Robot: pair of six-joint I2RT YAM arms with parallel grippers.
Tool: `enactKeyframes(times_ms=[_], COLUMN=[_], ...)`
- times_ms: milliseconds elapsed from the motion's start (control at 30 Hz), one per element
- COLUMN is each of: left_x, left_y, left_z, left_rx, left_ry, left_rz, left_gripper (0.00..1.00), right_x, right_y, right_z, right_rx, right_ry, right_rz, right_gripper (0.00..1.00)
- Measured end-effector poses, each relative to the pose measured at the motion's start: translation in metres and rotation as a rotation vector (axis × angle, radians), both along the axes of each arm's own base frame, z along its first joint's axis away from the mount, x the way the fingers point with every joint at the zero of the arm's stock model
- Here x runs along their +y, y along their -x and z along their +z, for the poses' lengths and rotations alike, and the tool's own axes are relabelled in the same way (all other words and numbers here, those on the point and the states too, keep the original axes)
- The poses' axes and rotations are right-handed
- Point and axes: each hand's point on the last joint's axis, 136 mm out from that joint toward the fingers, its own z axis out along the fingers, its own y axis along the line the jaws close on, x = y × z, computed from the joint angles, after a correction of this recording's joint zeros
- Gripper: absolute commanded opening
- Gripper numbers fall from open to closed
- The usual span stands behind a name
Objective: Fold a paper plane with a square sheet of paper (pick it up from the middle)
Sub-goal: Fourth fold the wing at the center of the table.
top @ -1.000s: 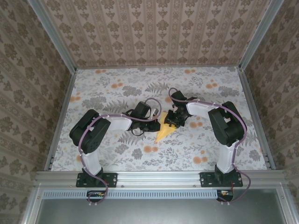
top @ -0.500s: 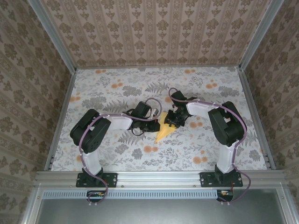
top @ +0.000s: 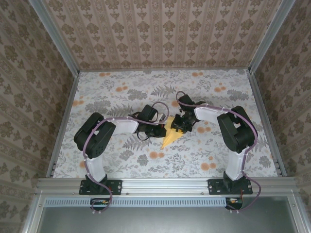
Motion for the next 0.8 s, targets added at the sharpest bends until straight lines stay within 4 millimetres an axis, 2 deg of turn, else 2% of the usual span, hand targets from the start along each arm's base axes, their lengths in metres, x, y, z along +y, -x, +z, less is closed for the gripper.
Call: enactKeyframes(times_ms=[467, 667, 800], left_x=[0.000, 0.000, -0.001], left_y=[0.000, 0.000, 0.000], left_z=[0.000, 0.000, -0.001], left_rx=[0.009, 0.018, 0.015], left_ry=[-0.014, -0.027, -0.027], left_rz=[-0.012, -0.039, -0.058], left_gripper=[0.00, 0.00, 0.00], right_x=[0.000, 0.002, -0.004], right_y=[0.000, -0.003, 0.004], right_z=[0.002, 0.011, 0.018], right_rx=[-0.008, -0.044, -0.053], right_ry=[0.000, -0.021, -0.025], right_rz=[-0.001, 0.000, -0.005], right_gripper=[0.32, 0.37, 0.40])
